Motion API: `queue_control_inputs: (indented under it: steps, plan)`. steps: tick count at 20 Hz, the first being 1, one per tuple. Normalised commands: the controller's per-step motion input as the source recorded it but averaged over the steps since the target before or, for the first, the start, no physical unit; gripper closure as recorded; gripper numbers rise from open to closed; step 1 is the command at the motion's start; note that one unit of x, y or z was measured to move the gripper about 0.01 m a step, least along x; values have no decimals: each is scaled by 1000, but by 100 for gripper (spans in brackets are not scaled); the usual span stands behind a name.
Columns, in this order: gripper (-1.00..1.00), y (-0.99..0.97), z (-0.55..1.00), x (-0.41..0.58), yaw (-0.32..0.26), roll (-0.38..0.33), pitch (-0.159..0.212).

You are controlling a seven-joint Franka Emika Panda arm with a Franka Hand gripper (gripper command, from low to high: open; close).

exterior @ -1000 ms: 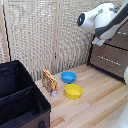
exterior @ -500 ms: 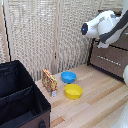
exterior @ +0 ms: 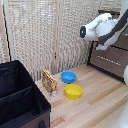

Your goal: Locate and clasp the grip of the topmost drawer. Steadily and circumspectly yank the drawer open. Discover and seize the nutrition bar using your clamp. Deposit the nutrition bar in the accessible drawer. Unclench the nutrition bar.

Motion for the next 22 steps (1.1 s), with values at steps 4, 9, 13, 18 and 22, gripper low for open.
queue_control_inputs:
  steps: [4, 9, 13, 18, 22]
  plan:
    - [100, 77, 0, 50, 29, -13, 0]
    - [100, 135, 21, 89, 64, -20, 0]
    - [100, 769, -9, 169, 43, -38, 0]
    - [100, 902, -2, 288, 12, -41, 0]
    - [100, 895, -17, 352, 17, -47, 0]
